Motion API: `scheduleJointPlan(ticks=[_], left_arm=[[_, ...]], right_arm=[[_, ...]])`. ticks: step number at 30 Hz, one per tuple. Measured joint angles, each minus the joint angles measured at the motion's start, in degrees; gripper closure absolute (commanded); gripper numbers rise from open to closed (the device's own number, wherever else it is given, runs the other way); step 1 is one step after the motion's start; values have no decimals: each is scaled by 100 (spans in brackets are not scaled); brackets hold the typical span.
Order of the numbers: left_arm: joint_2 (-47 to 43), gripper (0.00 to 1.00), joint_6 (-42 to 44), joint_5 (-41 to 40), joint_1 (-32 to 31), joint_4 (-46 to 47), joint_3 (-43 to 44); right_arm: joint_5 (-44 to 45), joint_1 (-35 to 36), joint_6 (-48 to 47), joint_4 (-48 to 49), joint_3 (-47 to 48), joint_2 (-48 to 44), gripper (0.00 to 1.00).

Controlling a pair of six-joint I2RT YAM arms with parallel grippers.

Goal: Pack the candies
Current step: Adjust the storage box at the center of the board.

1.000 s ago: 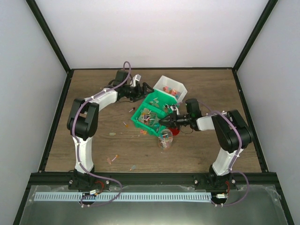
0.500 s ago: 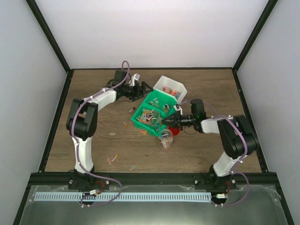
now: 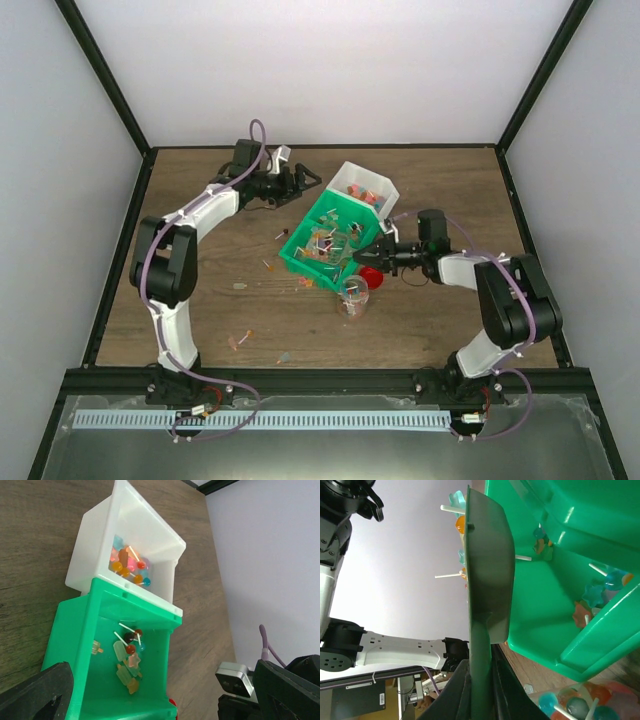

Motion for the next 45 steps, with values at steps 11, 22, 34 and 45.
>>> scheduleJointPlan(ticks=[11, 22, 34, 45], left_arm=[[-640, 0, -7, -208, 15, -2, -428], [-977, 0, 48, -605, 15, -271, -673], [-2844, 13, 321, -1117, -201, -455, -2428], [-4481, 22, -271, -1648, -1526, 66, -4975]], right_arm=[[-494, -743, 680, 940, -575, -566, 99], [-850, -1045, 1687, 2590, -813, -125, 99], [-1034, -1659, 870, 584, -752, -1805, 99], [-920, -2063, 59, -2457, -800, -4347, 99]])
